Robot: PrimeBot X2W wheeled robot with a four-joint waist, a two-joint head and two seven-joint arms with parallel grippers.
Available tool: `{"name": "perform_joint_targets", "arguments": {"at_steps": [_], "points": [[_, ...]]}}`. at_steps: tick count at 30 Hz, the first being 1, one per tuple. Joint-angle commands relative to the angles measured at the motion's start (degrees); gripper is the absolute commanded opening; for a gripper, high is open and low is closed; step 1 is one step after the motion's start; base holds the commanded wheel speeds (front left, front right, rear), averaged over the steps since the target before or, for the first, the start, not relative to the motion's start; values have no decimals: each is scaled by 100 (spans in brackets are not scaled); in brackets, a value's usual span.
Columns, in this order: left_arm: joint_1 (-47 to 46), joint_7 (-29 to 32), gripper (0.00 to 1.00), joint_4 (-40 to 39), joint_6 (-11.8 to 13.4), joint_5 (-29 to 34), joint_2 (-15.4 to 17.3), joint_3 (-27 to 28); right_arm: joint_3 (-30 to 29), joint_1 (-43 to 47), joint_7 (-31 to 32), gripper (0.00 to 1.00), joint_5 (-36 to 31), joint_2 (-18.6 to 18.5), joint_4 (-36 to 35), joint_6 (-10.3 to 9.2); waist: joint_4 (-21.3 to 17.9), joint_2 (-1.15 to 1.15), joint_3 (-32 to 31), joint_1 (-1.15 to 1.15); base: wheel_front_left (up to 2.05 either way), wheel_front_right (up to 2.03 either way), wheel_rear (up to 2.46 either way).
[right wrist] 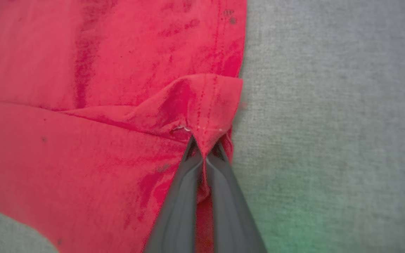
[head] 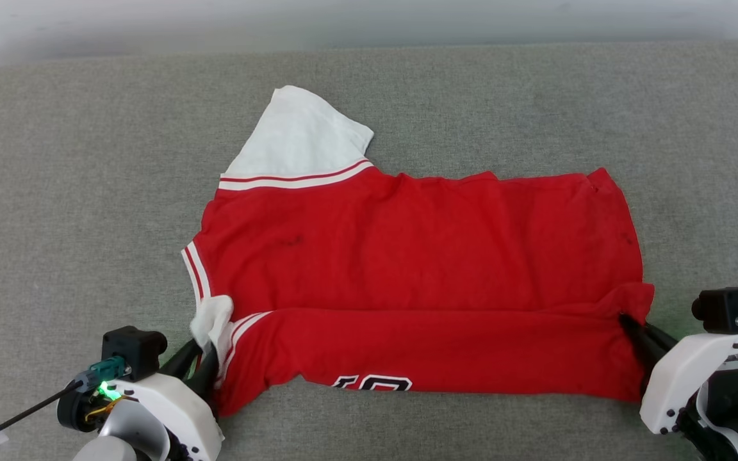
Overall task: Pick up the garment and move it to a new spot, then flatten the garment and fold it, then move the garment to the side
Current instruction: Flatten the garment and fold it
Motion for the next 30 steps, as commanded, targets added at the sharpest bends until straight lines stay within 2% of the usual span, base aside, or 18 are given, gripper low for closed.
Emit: {"name": "perform_joint_targets", "arguments": {"at_steps": [1,7,13,21,30], "points": [[-29,-22,100,154,-28,-49,-39,-37,41,47,-82,100,25,-3,238,-11,26,0,-25,0,0,0,0],[22,-152,100,303,-4,-194,43,140,-56,251,-895,100,143,-45,161,-9,46,0,-280,0,0,0,0],[169,160,100,106,43,-432,317,343,-323,618,-1700,100,-27,43,-298,-8,-3,0,-655,0,0,0,0],[402,1212,100,-616,211,-770,904,505,-649,1030,-2283,100,-572,347,-1221,-8,-126,0,-1037,0,0,0,0],[703,2883,100,-1826,584,-1435,1439,563,-665,1417,-2127,100,-974,783,-2222,-8,-385,0,-1126,0,0,0,0]]}}
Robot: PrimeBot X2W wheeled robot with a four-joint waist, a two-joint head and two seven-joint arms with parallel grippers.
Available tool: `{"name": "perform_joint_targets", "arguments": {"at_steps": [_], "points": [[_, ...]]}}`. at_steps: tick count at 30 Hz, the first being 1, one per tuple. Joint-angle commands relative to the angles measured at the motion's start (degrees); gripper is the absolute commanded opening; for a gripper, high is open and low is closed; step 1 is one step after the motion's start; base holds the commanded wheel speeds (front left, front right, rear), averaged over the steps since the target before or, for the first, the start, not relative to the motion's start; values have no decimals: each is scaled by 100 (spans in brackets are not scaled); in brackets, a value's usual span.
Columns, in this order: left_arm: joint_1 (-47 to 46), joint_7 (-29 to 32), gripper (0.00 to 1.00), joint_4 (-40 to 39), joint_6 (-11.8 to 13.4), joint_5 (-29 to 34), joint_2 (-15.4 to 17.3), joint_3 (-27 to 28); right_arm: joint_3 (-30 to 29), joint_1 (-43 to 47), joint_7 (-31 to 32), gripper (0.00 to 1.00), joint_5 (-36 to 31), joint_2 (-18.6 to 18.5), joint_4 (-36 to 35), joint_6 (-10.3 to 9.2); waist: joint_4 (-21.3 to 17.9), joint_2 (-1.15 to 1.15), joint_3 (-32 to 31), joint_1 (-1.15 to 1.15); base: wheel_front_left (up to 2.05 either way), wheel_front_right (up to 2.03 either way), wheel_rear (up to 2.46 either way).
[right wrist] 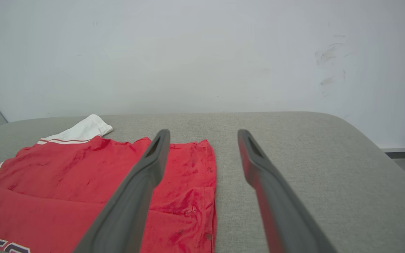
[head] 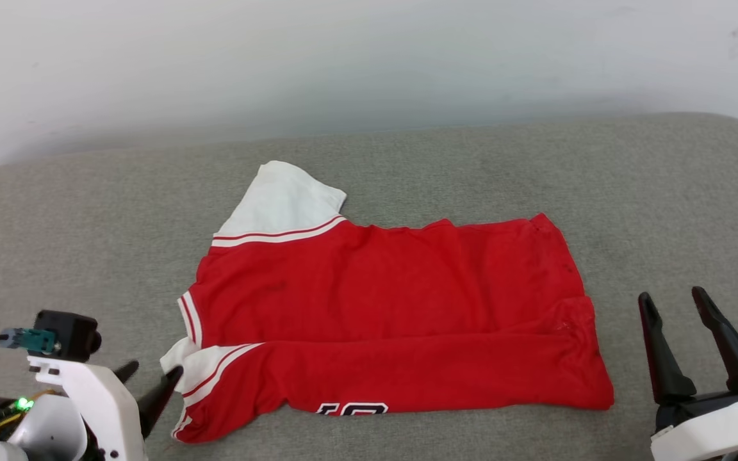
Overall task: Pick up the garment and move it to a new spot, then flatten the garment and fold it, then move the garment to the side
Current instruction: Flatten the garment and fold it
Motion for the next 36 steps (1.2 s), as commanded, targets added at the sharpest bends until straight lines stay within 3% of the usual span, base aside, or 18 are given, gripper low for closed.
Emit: {"name": "perform_joint_targets", "arguments": {"at_steps": [1,9,17,18,20,23,29,36], "points": [[150,324,100,-120,107,-183,70,-9,61,51,67,100,-55,86,-155,-4,-123,0,50,0,0,0,0],[290,1027,100,84,336,-614,-22,-165,195,-93,150,100,-49,168,-380,-4,-409,0,403,0,0,0,0],[92,1104,100,744,215,-911,-428,-318,221,-238,152,100,41,134,-300,-4,-506,0,696,0,0,0,0],[88,1140,84,850,189,-966,-493,-357,221,-235,178,100,73,111,-275,-4,-507,0,717,0,0,0,0],[47,1137,2,1015,115,-1021,-598,-422,207,-246,236,100,157,69,-254,-4,-503,0,740,0,0,0,0],[-12,1074,0,1051,6,-1085,-694,-431,151,-268,448,100,356,-43,-227,-4,-451,0,746,0,0,0,0],[-178,894,0,687,1,-939,-509,-282,-46,-309,1316,100,840,-442,-75,-4,-251,0,708,0,0,0,0],[-274,762,0,-145,231,-674,-300,-103,-119,-563,3423,100,1511,-964,296,-4,6,0,849,0,0,0,0]]}}
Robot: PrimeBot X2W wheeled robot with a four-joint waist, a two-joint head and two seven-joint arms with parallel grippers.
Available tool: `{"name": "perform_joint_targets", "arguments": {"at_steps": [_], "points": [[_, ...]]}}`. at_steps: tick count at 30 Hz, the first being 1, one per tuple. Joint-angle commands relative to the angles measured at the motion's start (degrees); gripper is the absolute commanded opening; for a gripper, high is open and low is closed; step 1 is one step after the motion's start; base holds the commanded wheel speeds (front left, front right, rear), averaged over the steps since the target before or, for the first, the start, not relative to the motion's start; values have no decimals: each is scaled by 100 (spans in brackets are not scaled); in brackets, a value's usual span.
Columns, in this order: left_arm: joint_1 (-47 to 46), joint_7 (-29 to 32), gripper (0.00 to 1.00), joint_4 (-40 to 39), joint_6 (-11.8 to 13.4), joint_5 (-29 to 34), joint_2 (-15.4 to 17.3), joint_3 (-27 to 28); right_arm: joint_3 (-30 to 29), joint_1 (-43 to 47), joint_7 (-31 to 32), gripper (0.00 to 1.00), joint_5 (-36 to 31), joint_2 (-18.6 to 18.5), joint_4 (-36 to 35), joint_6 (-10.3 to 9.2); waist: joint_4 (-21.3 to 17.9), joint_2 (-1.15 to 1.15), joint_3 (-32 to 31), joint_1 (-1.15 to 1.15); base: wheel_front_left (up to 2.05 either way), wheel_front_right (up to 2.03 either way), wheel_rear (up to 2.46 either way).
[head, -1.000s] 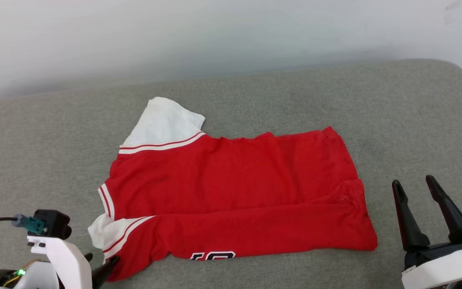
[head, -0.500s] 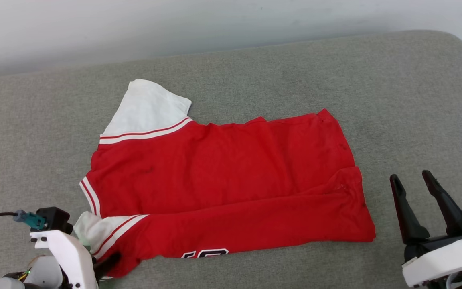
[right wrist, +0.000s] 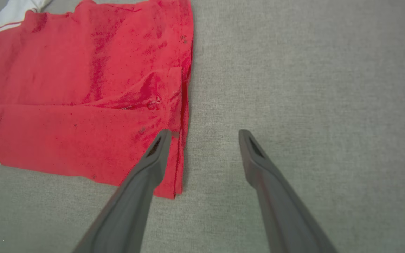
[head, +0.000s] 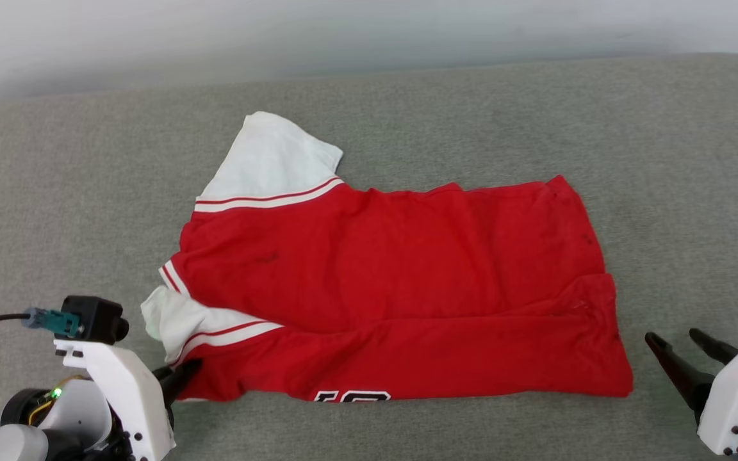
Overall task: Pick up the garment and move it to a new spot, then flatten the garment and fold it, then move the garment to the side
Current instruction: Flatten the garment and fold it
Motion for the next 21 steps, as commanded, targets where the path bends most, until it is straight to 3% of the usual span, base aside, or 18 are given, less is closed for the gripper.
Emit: {"name": "perform_joint_targets", "arguments": {"at_steps": [1,6,13,14,15,16,17,21], "points": [[-69,-34,0,-166,54,62,17,32,-5,-137,398,100,132,-67,65,-2,98,0,97,0,0,0,0],[-121,6,0,-632,209,231,53,-4,83,-446,1554,100,336,-51,240,-2,284,0,326,0,0,0,0],[-134,45,0,-818,331,350,1,-132,526,-722,2014,100,371,279,920,-2,416,0,529,0,0,0,0],[-138,50,0,-813,332,349,-18,-145,581,-716,2034,89,385,338,1051,-2,429,0,531,0,0,0,0],[-132,54,0,-801,337,339,-33,-158,633,-702,2068,33,402,382,1159,-2,437,0,522,0,0,0,0],[-119,59,0,-787,343,338,-30,-164,670,-699,2041,9,424,418,1218,-2,439,0,508,0,0,0,0],[-106,60,0,-776,346,338,-28,-161,698,-695,2013,0,439,435,1254,-1,436,0,488,0,0,0,0],[5,21,0,-718,367,327,-31,-164,698,-723,1855,0,383,299,1174,-2,387,0,305,0,0,0,0]]}}
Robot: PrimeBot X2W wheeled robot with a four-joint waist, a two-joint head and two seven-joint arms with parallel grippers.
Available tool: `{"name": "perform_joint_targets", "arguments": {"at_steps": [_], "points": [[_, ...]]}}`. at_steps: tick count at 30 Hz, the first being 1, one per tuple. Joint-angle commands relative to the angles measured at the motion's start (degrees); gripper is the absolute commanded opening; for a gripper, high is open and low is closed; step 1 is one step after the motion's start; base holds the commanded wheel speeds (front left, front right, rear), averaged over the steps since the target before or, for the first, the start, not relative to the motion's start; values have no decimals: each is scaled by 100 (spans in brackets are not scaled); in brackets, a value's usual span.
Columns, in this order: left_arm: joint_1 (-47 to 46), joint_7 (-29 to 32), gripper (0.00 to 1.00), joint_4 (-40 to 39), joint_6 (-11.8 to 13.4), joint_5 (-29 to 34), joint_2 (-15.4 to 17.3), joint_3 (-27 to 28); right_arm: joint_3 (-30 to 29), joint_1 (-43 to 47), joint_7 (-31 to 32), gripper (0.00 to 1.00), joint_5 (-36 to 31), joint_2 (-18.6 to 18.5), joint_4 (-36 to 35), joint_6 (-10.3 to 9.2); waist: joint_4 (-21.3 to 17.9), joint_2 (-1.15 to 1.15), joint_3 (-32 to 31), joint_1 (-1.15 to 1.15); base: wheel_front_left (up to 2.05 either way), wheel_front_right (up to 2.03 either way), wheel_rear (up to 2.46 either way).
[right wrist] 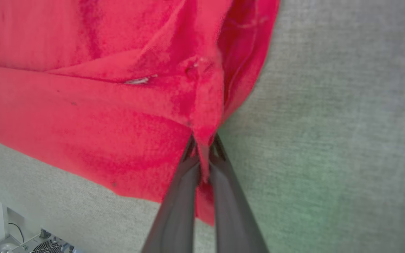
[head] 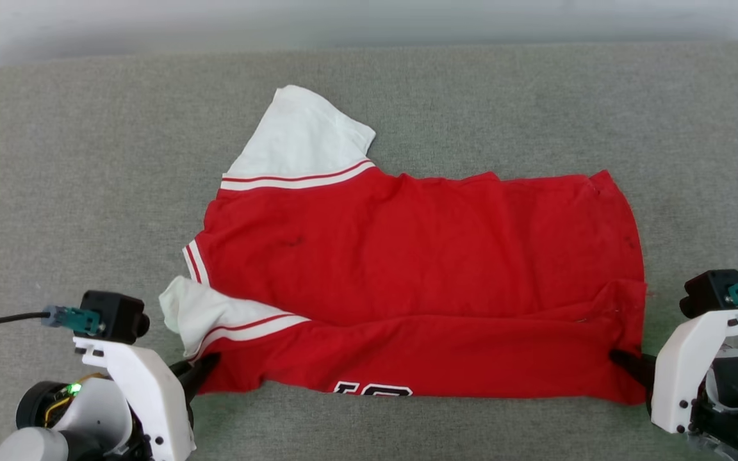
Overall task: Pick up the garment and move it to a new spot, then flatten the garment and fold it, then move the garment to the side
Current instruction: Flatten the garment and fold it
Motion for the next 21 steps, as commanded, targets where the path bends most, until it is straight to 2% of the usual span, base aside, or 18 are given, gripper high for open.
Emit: {"name": "perform_joint_targets", "arguments": {"at_steps": [1,13,21], "points": [[85,-37,0,28,28,3,-16,10,138,145,2,0,11,67,100,0,-48,0,-149,0,0,0,0],[674,-60,0,-22,174,4,72,-29,242,427,-129,0,9,-237,-407,0,-134,0,-1204,0,0,0,0],[1345,132,0,-176,389,-233,188,-2,4,1031,216,0,22,-159,-546,0,-145,0,-1573,0,0,0,0]]}}
